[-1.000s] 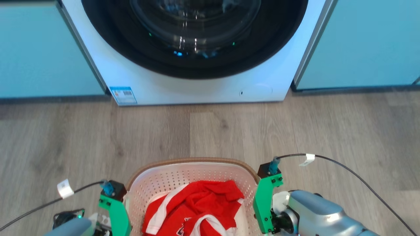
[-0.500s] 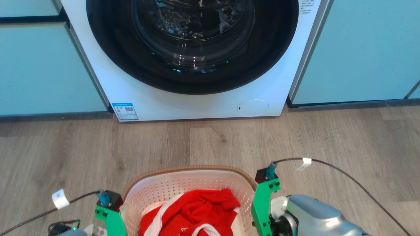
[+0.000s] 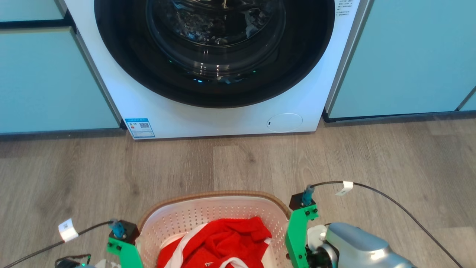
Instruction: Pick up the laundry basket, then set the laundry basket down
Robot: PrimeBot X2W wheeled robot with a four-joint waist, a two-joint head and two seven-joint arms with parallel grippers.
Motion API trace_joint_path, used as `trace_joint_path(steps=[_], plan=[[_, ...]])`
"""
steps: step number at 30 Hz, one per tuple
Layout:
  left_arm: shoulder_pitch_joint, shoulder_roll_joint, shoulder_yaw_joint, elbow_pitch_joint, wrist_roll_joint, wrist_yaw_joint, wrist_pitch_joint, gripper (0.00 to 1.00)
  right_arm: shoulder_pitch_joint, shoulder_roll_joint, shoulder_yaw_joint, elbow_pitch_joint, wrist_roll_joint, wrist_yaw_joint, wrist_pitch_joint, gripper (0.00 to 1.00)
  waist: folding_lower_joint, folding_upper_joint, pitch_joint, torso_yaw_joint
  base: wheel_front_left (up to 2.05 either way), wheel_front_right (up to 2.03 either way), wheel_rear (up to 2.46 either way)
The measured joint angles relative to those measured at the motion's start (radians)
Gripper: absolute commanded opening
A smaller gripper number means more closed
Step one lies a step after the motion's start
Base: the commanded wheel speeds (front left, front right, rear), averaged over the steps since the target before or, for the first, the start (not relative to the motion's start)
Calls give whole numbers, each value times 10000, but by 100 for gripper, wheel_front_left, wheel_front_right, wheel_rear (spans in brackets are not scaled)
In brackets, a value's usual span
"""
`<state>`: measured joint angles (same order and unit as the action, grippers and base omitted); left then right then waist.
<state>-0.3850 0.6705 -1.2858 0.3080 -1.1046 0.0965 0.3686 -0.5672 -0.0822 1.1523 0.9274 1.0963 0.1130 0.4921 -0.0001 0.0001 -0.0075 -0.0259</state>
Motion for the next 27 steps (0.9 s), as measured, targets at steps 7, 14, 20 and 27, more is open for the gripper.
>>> trace_joint_path(steps=[7,14,20,27], plan=[[1,2,4,-46,0,92,-2,0,3,-8,-188,-50,-153,0,98,0,0,0,4,-11,0,0,0],[1,-10,6,-82,-2,111,-2,0,16,-71,-339,-163,-339,0,198,0,0,0,-7,-19,0,0,0],[1,-13,8,-92,-63,161,-2,0,36,-88,-520,-244,-518,0,320,0,0,0,-13,-27,0,0,0],[1,-13,10,-117,-71,188,-2,0,94,-102,-744,-345,-725,0,433,0,1,0,-5,-56,0,0,0]])
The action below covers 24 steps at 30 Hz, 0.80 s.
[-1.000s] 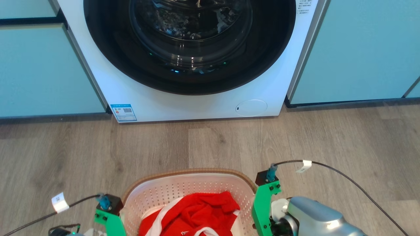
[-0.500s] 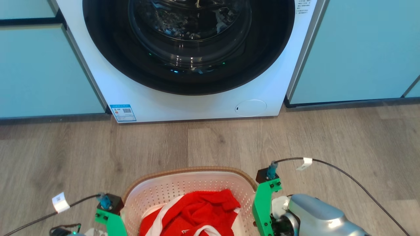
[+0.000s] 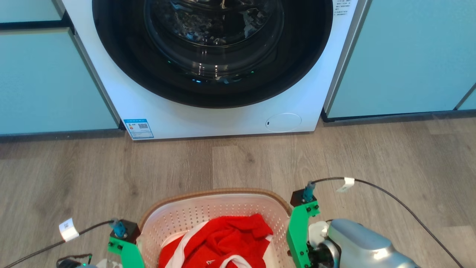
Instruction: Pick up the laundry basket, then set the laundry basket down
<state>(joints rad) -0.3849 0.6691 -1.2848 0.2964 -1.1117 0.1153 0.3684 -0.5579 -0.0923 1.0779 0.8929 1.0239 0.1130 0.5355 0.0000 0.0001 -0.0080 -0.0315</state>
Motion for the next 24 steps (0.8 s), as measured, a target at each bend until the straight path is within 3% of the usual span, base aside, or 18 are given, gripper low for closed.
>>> trace_joint_path(steps=[24], plan=[[3,4,-8,-132,0,107,2,0,348,-46,-769,-305,-679,0,318,0,0,0,40,-58,0,0,0]])
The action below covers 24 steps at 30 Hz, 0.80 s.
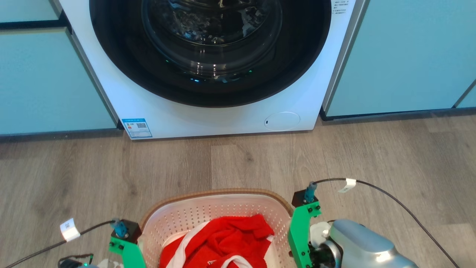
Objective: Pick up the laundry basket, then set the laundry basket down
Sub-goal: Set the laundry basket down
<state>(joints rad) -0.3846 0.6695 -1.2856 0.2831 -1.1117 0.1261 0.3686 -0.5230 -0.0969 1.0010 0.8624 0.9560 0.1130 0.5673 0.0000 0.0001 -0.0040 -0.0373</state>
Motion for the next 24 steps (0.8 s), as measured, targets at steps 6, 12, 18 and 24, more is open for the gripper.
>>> trace_joint_path(steps=[6,12,18,24], plan=[[-1,-6,13,-6,0,27,-8,0,32,-6,-224,-94,-211,0,92,0,0,0,88,8,0,0,0],[-53,-100,44,77,44,35,-234,0,81,-15,-533,-242,-725,2,73,0,0,0,594,27,0,0,0],[-446,-410,109,627,364,-40,-627,0,-185,-15,-894,-307,-1321,2,-288,0,0,0,1415,23,0,0,0],[-1438,-1078,291,1741,882,-558,-1179,0,-827,-12,-1509,-182,-1877,2,-895,0,2,0,2512,41,0,0,0]])
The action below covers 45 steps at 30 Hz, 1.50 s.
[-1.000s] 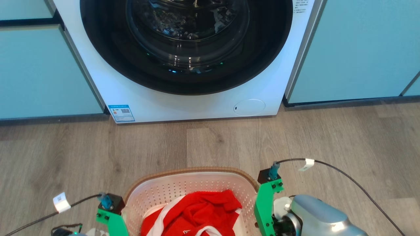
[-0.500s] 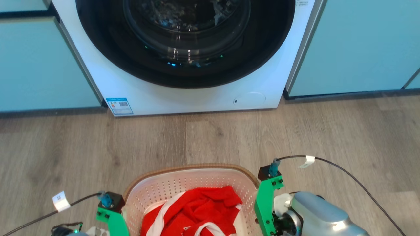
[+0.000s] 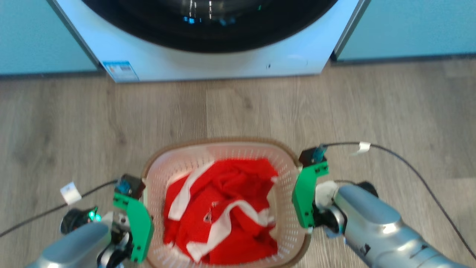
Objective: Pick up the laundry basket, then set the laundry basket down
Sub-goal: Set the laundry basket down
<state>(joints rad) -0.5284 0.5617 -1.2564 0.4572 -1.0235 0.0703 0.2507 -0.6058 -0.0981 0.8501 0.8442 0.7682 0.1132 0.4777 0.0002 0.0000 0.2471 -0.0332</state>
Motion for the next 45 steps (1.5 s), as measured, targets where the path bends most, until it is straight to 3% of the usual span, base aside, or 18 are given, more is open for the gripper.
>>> trace_joint_path(steps=[20,30,45], plan=[[-2880,-2581,165,4541,892,-1509,-1927,0,-1712,92,-1158,959,-1122,0,-2119,0,0,0,3806,399,0,0,0],[-3423,-3741,261,6357,872,-1770,-2830,0,-2145,96,-1354,1620,-1116,12,-2874,0,-1,-1,4870,730,0,0,0],[-3912,-4491,94,7444,780,-1856,-3580,0,-2536,123,-1442,2408,-876,19,-3948,0,-2,0,5652,987,0,0,0]])
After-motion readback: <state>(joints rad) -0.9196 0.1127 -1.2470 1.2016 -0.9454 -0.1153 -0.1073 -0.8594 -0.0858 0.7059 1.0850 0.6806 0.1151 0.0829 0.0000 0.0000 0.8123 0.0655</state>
